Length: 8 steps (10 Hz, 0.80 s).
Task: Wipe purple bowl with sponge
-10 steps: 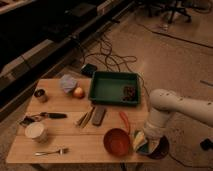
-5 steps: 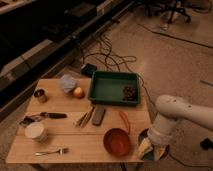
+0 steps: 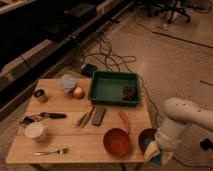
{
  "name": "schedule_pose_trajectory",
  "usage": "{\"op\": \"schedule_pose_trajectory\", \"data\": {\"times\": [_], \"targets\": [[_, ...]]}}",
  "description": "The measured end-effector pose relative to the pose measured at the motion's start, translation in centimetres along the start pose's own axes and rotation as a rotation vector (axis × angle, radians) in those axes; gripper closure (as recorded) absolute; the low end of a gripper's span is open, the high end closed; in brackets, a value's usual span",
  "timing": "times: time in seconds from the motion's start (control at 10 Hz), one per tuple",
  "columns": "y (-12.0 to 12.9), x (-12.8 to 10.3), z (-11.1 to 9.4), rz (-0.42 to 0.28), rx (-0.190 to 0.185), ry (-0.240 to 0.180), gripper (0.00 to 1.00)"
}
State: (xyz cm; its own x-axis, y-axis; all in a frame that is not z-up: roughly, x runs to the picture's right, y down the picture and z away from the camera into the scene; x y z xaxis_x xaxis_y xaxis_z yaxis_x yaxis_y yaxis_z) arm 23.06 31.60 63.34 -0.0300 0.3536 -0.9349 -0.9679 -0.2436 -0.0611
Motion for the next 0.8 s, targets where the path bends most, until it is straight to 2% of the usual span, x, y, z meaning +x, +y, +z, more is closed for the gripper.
{"op": "schedule_pose_trajectory", "data": {"times": [0.2, 0.4, 0.8], "targets": [[-1.2, 0.1, 0.1, 0.036, -0.004, 0.0, 1.0], [-3.1, -0.8, -0.6, 0.092, -0.014, -0.009, 1.0], [-5.2, -2.2, -1.8, 0.148, -0.027, -0.038, 1.0]]}}
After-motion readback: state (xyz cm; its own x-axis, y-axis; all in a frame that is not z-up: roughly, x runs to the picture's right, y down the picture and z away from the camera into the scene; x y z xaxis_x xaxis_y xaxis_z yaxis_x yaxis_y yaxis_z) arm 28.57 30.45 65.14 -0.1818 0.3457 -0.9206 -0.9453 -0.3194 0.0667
